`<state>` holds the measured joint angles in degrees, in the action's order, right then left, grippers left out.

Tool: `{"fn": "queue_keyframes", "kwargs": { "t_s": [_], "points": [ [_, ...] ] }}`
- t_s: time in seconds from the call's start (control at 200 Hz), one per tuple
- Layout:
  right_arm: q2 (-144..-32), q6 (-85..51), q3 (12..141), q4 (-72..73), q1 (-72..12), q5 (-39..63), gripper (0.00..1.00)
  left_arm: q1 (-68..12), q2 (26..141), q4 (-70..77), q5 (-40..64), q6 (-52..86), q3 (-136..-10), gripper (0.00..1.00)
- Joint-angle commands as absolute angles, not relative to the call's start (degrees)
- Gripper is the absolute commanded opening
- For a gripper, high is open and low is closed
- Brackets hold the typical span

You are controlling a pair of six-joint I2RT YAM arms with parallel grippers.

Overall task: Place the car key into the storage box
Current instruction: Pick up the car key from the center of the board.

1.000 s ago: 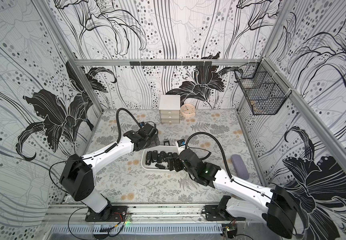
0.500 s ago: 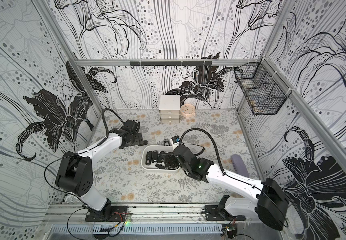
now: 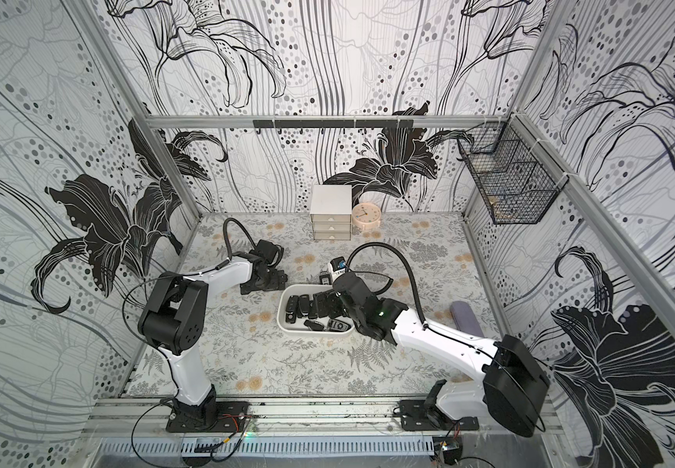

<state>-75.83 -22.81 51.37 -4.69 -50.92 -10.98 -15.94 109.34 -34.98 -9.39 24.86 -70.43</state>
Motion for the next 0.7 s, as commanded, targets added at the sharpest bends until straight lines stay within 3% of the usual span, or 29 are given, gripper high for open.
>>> {"fn": "queue_keyframes", "kwargs": {
  "t_s": [0.0, 0.275, 0.696],
  "points": [
    [-76.6, -21.7, 53.6, -4.2, -50.0, -9.5, 1.00, -16.1, 111.7, -34.2, -8.4, 22.6, -72.8, 1.00],
    [-77.8, -21.2, 54.7, -4.3, -48.0, -7.7, 1.00, -15.1, 115.3, -34.2, -8.1, 21.8, -76.8, 0.95],
    [-79.8, -21.0, 55.8, -4.1, -47.1, -5.4, 1.00, -14.8, 117.5, -33.4, -4.1, 22.3, -80.2, 0.70]
  ]
}}
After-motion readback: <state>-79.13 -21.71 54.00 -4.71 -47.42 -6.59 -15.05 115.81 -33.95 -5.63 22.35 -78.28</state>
